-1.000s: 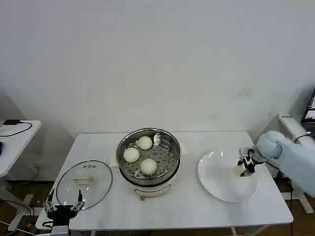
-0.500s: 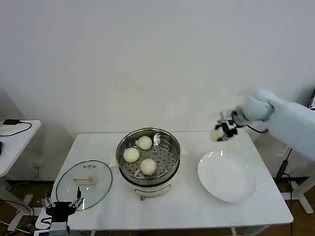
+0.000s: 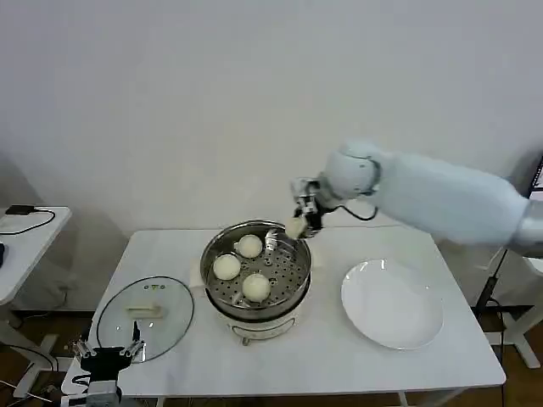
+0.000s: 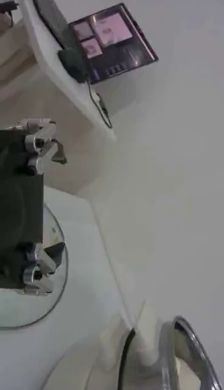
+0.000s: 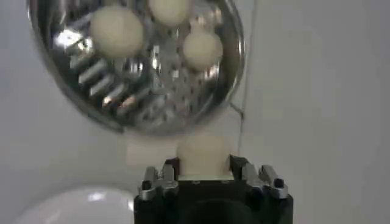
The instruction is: Take steamed baozi put them in steamer then cover it.
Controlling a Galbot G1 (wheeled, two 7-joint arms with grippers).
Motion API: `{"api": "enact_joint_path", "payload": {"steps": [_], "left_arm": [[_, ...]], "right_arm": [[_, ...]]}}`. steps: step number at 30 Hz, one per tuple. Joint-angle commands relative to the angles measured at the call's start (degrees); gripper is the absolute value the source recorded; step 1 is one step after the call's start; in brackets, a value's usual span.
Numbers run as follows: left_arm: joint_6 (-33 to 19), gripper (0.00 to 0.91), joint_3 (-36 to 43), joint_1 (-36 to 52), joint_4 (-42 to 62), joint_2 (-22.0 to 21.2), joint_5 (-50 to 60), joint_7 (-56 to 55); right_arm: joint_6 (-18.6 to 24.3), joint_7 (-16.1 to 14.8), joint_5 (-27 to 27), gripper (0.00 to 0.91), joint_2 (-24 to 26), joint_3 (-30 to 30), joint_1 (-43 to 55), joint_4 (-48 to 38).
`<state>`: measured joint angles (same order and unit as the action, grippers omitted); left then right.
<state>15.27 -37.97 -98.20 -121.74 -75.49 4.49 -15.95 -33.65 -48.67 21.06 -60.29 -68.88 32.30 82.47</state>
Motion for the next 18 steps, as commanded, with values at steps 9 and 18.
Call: {"api": "enact_joint_path", "payload": {"steps": [9, 18], "left_arm": [[-0.2, 0.907, 0.0, 0.9, 1.3, 0.2, -0.1, 0.0], [-0.2, 0.907, 0.2, 1.3, 1.9, 0.2, -0.2, 0.0]], "right_arm": [[-7.2, 6.7, 4.0, 0.564, -10.2, -4.6, -4.6, -3.3], [-7.0, 5.9, 1.6, 0.564, -9.5, -4.4, -7.0, -4.4]]}}
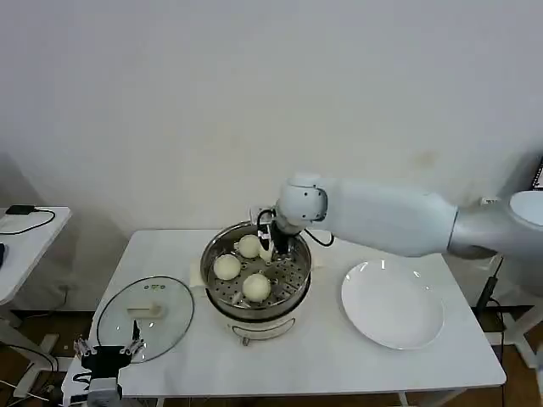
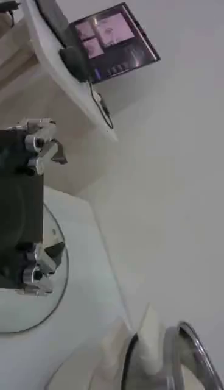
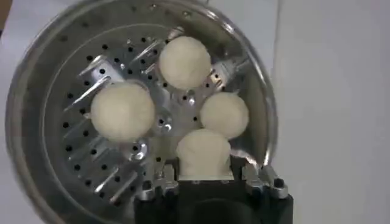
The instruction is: Take steamed baozi put them in steamer then cover it.
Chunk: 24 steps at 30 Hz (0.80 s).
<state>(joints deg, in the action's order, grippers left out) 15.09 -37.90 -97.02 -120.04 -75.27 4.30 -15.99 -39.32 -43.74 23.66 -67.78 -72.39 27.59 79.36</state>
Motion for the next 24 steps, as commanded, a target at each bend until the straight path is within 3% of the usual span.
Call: {"api": "enact_joint_path", "payload": {"steps": [1, 17, 19, 20, 24], "left_arm": [[0.0, 0.907, 0.1, 0.1, 0.2, -0.1, 0.0, 0.0], [0.0, 0.907, -0.2, -0.1, -0.2, -0.2, -0.1, -0.1], [0.0, 0.907, -0.2, -0.2, -0.4, -0.2, -0.1, -0.1], [0.0, 0.907, -0.2, -0.2, -0.4, -0.2, -0.1, -0.1], [0.0, 0.907, -0.2, -0.3, -0.4, -0.2, -0.1, -0.1]], "right_arm": [[-1.2, 0.9, -1.2, 0.564, -2.1, -0.8, -2.5, -1.4], [-0.4, -0.3, -4.4, 0.564, -1.6, -0.1, -3.9, -3.5], [-0.4, -0.2, -4.3, 0.665, -1.5, -0.1, -3.9, -3.5], [-0.3, -0.3, -4.2, 0.887, -1.4, 0.0, -3.9, -3.3], [-0.6, 0.1, -3.7, 0.907, -1.0, 0.5, -3.6, -2.7]]}}
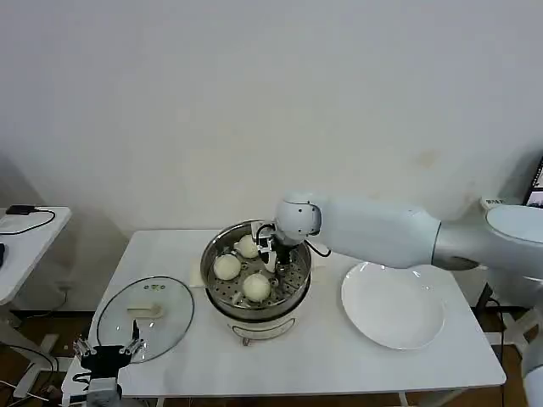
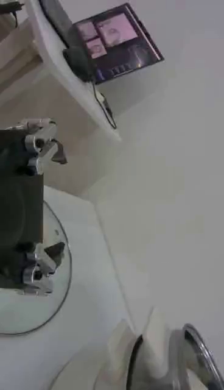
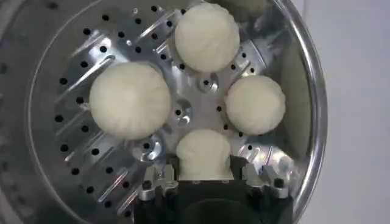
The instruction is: Take steamed baozi put them in steamer then cover it.
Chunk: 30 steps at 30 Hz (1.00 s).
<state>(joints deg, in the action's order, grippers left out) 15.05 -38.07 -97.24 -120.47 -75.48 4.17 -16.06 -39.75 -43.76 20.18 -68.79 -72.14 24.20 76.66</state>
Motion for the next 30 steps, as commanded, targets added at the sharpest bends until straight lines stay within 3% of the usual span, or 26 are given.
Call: {"api": "enact_joint_path", "payload": {"steps": [1, 9, 14, 17, 21, 26, 27, 28, 29, 30], "left_arm": [[0.0, 0.907, -0.1, 0.0, 0.0, 0.0, 0.0, 0.0], [0.1, 0.907, 0.0, 0.0, -0.2, 0.0, 0.1, 0.0], [0.3, 0.907, 0.1, 0.3, -0.2, 0.0, 0.0, 0.1], [0.3, 0.907, 0.1, 0.2, -0.2, 0.1, 0.1, 0.1], [0.3, 0.907, 0.2, 0.2, -0.3, 0.2, 0.2, 0.2], [0.2, 0.907, 0.2, 0.4, 0.1, 0.4, 0.3, 0.3], [0.2, 0.907, 0.2, 0.5, 0.3, 0.6, 0.3, 0.4], [0.2, 0.907, 0.2, 0.5, 0.5, 0.7, 0.3, 0.3], [0.2, 0.907, 0.1, 0.5, 0.6, 0.7, 0.3, 0.3], [0.3, 0.907, 0.0, 0.6, 0.7, 0.8, 0.3, 0.3]], "right_arm": [[-0.3, 0.1, -0.1, 0.907, 0.2, 0.3, 0.0, 0.2], [-1.1, 1.2, 3.0, 0.907, 3.8, 1.3, 3.7, 5.2], [-1.8, 3.4, 5.0, 0.907, 9.9, 4.4, 5.6, 12.6], [-1.8, 5.8, 5.8, 0.907, 15.2, 7.6, 4.6, 17.5], [-0.4, 12.7, 7.0, 0.907, 22.4, 12.5, 0.2, 23.7], [2.7, 20.8, 4.1, 0.907, 31.9, 26.7, -14.6, 29.7], [4.7, 23.4, 3.0, 0.907, 34.3, 34.2, -20.5, 30.8], [5.9, 24.7, 1.4, 0.907, 35.4, 39.2, -25.5, 31.7], [5.9, 24.7, 1.4, 0.907, 35.4, 39.2, -25.5, 31.7], [8.7, 27.6, -0.4, 0.907, 37.1, 50.5, -36.7, 33.2]]}}
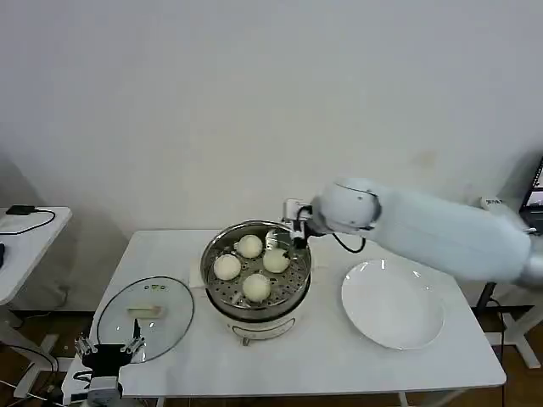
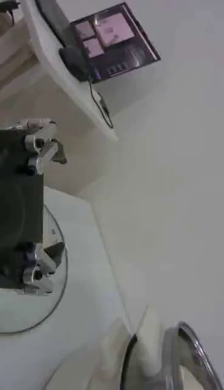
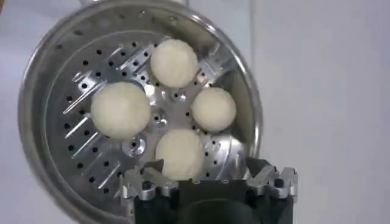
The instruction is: Take steamed baozi put them in steamer then cover it.
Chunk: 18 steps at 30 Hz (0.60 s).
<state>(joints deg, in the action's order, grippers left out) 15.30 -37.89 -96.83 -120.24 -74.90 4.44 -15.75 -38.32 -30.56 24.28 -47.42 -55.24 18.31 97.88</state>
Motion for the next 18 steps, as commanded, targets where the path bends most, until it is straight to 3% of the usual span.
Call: {"api": "enact_joint_path", "payload": {"steps": [1, 3, 4, 6, 7, 9, 15, 18], "left_arm": [[0.0, 0.907, -0.2, 0.2, 0.6, 0.3, 0.0, 0.0], [0.0, 0.907, -0.2, 0.3, 1.0, 0.5, 0.0, -0.1], [0.0, 0.907, -0.2, 0.2, 1.1, 0.5, 0.0, -0.1], [-0.3, 0.907, -0.2, 0.3, 1.6, 0.5, 0.0, -0.3], [-0.4, 0.907, -0.2, 0.4, 1.9, 0.5, 0.1, -0.2], [-0.8, 0.907, -0.2, 0.4, 2.4, 0.8, 0.4, 0.1], [-5.5, 0.907, -2.3, 1.6, 5.4, 2.8, 7.6, 4.6], [-7.3, 0.907, -3.6, 1.5, 6.9, 4.5, 13.3, 6.2]], "right_arm": [[8.2, 15.2, -5.6, 0.907, 15.8, 35.9, -32.6, 12.4], [12.0, 17.3, -9.3, 0.907, 15.5, 44.8, -41.7, 13.3], [13.6, 17.8, -11.1, 0.907, 13.6, 55.2, -52.2, 13.9], [17.0, 18.4, -13.1, 0.907, 8.9, 68.1, -65.2, 14.6], [17.6, 18.3, -13.2, 0.907, 8.1, 69.1, -66.2, 14.7], [20.7, 17.7, -16.0, 0.907, 2.0, 80.6, -78.1, 14.8], [28.8, 15.3, -22.9, 0.907, -10.1, 97.8, -93.7, 12.4], [32.1, 13.1, -22.0, 0.907, -17.1, 103.5, -98.4, 12.7]]}}
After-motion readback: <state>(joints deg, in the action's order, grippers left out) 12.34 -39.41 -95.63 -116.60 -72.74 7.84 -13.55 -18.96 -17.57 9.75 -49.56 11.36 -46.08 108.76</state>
